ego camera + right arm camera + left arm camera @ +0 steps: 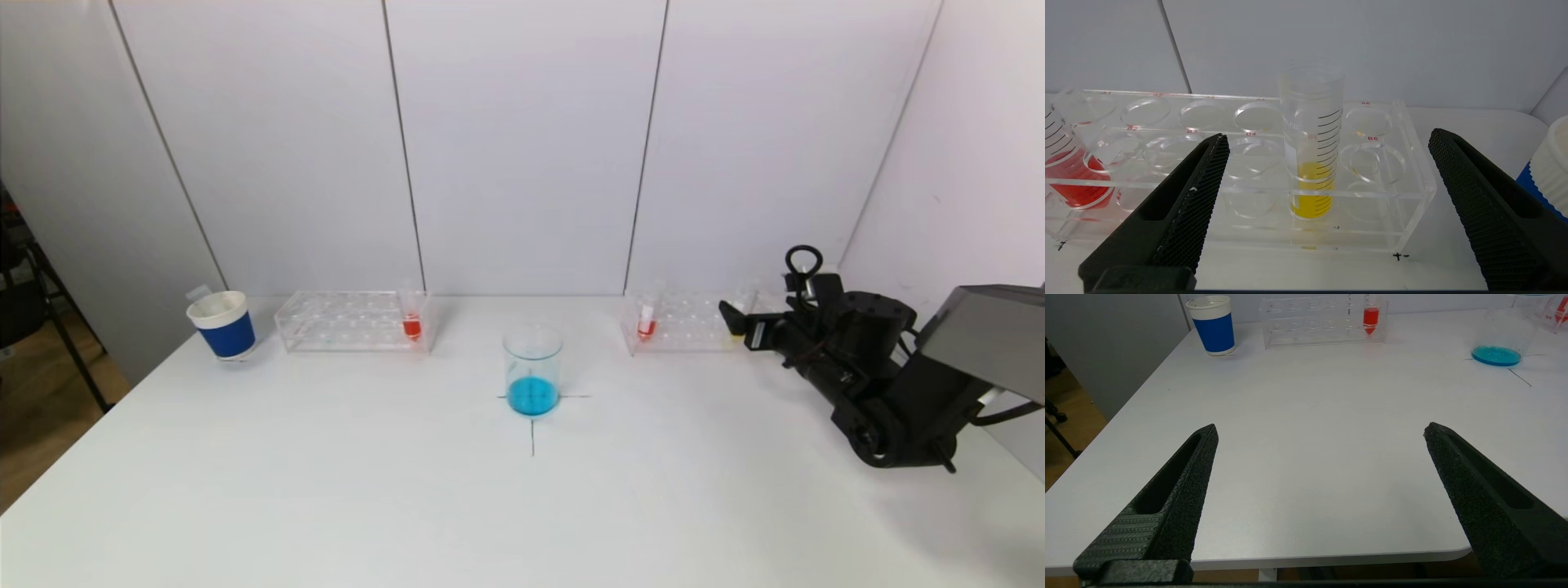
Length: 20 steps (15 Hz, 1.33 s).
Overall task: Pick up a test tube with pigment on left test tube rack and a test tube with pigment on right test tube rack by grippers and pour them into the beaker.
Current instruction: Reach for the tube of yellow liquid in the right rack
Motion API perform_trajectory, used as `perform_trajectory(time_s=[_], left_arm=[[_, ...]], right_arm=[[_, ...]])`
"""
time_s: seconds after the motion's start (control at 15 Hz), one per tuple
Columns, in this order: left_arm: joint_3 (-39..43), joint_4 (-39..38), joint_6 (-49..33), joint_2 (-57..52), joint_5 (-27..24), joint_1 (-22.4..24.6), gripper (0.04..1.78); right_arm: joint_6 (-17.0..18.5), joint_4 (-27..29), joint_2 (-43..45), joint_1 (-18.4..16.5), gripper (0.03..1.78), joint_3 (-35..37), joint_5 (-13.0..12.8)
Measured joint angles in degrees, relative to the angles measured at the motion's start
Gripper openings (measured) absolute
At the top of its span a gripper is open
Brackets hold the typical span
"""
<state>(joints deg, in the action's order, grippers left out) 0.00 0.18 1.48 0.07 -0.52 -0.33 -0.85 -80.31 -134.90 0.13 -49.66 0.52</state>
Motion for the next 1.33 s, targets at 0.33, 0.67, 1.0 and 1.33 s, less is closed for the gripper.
perform_trajectory(time_s=[0.33,0.67,1.0,1.33], left_arm=[[0.00,0.00,0.01,0.02,0.00,-0.02,1.76],[0.00,0.00,0.01,0.02,0.00,0.00,1.76],[0.00,0.00,0.01,0.02,0.00,0.00,1.76],[0.00,0.00,0.01,0.02,0.00,0.00,1.76]], right_arm=[[-0.13,0.51,-1.67,0.24,1.77,-3.72,0.00],[-0.29,0.52,-3.24,0.66,1.77,-5.95,-0.11],[-0.44,1.67,-4.33,0.80,1.77,-8.00,-0.34],[-0.85,2.32,-5.14,0.79,1.77,-9.53,-0.37]])
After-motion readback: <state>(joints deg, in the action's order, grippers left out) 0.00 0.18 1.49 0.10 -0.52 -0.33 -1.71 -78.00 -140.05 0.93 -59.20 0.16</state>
